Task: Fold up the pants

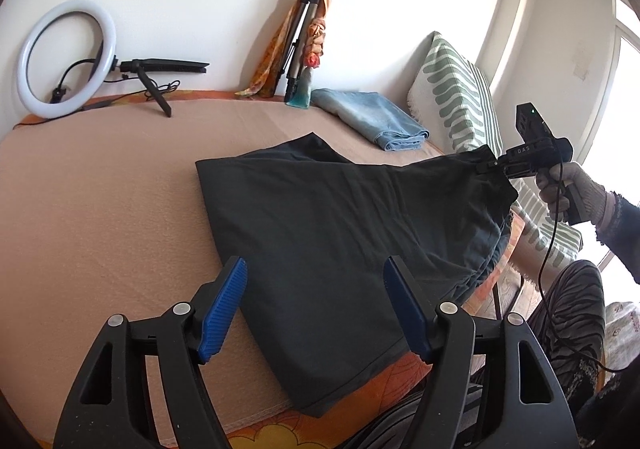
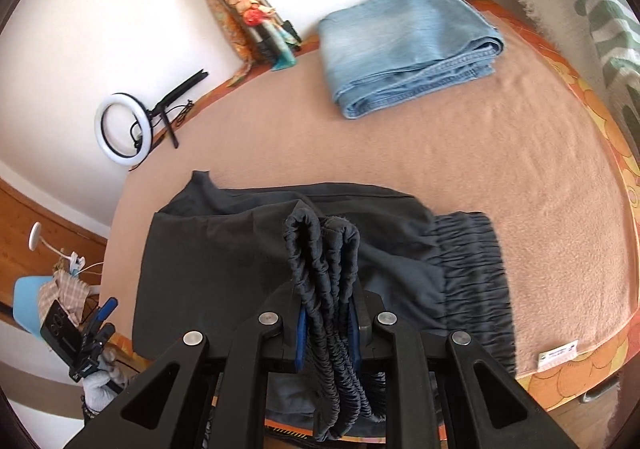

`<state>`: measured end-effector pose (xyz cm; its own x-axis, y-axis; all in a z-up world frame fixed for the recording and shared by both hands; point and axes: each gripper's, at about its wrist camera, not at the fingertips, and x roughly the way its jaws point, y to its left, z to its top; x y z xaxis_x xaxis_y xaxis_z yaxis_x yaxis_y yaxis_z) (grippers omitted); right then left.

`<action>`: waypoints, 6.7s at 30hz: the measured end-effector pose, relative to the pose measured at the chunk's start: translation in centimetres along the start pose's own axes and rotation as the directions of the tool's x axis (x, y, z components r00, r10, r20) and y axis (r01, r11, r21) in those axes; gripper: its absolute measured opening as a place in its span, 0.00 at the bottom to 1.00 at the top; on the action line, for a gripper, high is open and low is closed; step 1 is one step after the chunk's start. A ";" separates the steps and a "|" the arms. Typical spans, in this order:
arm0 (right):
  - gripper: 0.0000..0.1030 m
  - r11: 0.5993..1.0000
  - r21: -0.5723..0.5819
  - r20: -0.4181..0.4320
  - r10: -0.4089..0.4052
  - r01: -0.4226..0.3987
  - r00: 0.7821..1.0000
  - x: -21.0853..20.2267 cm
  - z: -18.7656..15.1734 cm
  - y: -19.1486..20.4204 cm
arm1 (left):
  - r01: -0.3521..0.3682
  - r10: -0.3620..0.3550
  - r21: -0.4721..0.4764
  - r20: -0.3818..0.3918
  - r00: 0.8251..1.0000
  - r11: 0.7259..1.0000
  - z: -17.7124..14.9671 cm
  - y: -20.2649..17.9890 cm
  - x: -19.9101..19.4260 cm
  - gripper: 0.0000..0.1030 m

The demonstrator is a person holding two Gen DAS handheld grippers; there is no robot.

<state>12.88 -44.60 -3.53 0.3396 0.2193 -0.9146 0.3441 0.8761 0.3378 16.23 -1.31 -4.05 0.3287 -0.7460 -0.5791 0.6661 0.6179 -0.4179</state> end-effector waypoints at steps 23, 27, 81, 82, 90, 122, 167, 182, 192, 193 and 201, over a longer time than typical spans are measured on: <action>0.19 0.986 -0.038 -0.018 -0.161 0.160 0.987 3.9 -0.2 -3.3 | -0.075 0.093 0.129 -0.146 0.985 0.989 -2.2 -1.9 3.2 0.69; 0.34 0.962 -0.107 0.024 -0.249 0.250 0.968 3.0 -0.4 -1.4 | -0.084 0.105 0.129 -0.159 0.982 0.988 -2.9 -1.8 3.2 0.69; 0.59 0.739 -0.669 -0.216 -0.301 0.084 0.929 23.5 -5.7 37.2 | 0.235 -0.213 -0.365 0.100 0.972 0.901 -4.3 1.8 0.6 0.67; 0.57 0.734 -0.673 -0.217 -0.314 0.091 0.924 23.7 -5.8 37.4 | 0.232 -0.210 -0.366 0.097 0.973 0.901 -4.4 1.8 0.6 0.67; 0.39 0.685 -0.720 -0.230 -0.381 0.106 0.896 24.7 -6.6 38.2 | 0.204 -0.183 -0.337 0.092 0.979 0.919 -3.8 0.6 0.5 0.67; 0.50 0.672 -0.739 -0.249 -0.344 0.052 0.905 23.4 -4.2 38.5 | 0.201 -0.182 -0.282 0.091 0.979 0.938 -3.2 -2.6 0.8 0.34; 0.02 0.943 -0.280 0.067 0.205 -0.179 0.976 2.4 5.2 23.5 | 0.300 -0.304 0.071 0.043 0.952 0.951 6.1 -14.0 1.5 0.16; 0.02 0.973 -0.059 0.171 0.229 -0.222 0.958 -2.0 5.1 8.0 | 0.404 -0.389 0.167 -0.118 0.914 0.899 8.3 -22.6 9.7 0.16; 0.02 0.977 0.046 0.165 0.199 -0.209 0.966 -0.9 4.3 -0.6 | 0.463 -0.413 0.199 -0.248 0.876 0.864 7.6 -26.9 16.9 0.14; 0.02 0.977 0.058 0.161 0.195 -0.207 0.967 -0.7 4.2 -1.4 | 0.466 -0.413 0.199 -0.258 0.873 0.862 7.6 -27.2 17.6 0.14; 0.02 0.983 0.097 0.161 0.140 -0.157 0.977 -0.4 4.5 -6.0 | 0.456 -0.388 0.218 -0.293 0.874 0.863 7.8 -28.7 18.8 0.15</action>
<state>14.64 -51.85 -4.18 0.5210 0.2674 -0.8106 0.3699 0.7852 0.4967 8.49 -34.98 2.50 -0.1675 -0.8188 -0.5492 0.8707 0.1384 -0.4720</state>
